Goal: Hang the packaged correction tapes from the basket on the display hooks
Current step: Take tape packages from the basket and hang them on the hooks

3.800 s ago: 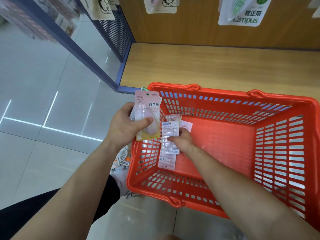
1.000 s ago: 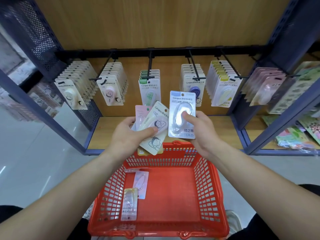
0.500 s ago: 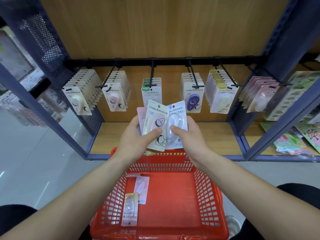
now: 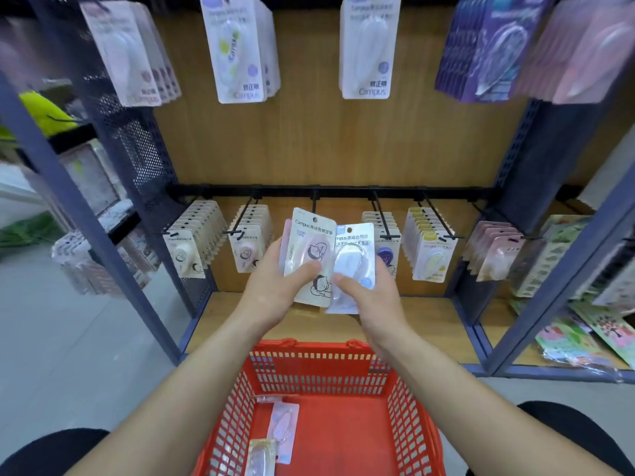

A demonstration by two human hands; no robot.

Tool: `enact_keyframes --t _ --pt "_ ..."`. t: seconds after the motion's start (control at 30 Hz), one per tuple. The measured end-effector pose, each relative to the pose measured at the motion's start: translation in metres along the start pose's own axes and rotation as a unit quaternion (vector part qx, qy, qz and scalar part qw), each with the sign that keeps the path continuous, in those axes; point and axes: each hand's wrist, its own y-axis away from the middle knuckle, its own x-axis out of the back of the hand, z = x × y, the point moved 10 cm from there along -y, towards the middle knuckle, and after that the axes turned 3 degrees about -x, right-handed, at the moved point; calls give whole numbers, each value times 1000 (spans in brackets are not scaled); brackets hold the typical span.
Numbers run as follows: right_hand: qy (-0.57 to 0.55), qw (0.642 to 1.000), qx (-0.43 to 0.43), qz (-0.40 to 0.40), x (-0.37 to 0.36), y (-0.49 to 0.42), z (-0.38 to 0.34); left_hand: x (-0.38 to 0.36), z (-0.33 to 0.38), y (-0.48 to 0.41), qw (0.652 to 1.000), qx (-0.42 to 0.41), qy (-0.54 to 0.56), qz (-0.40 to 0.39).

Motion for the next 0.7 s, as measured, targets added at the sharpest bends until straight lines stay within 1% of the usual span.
enact_keyframes --t 0.07,0.23,0.37,0.47,0.6,0.7 --pt "-17 1000 -6 -2 -4 1 -10 7 8 0 1000 2 24 10" --pt "25 999 14 14 -12 -3 -51 29 34 0 996 -10 84 35" --pt "39 996 66 37 -19 -13 -100 49 64 -7 989 -38 129 56" --pt "39 991 114 66 -15 -30 -149 53 89 -17 987 -53 145 51" --pt "43 980 170 99 -13 -62 -215 59 125 -38 981 -97 158 48" --pt "52 971 202 117 -14 -85 -249 64 136 -51 975 -122 178 50"
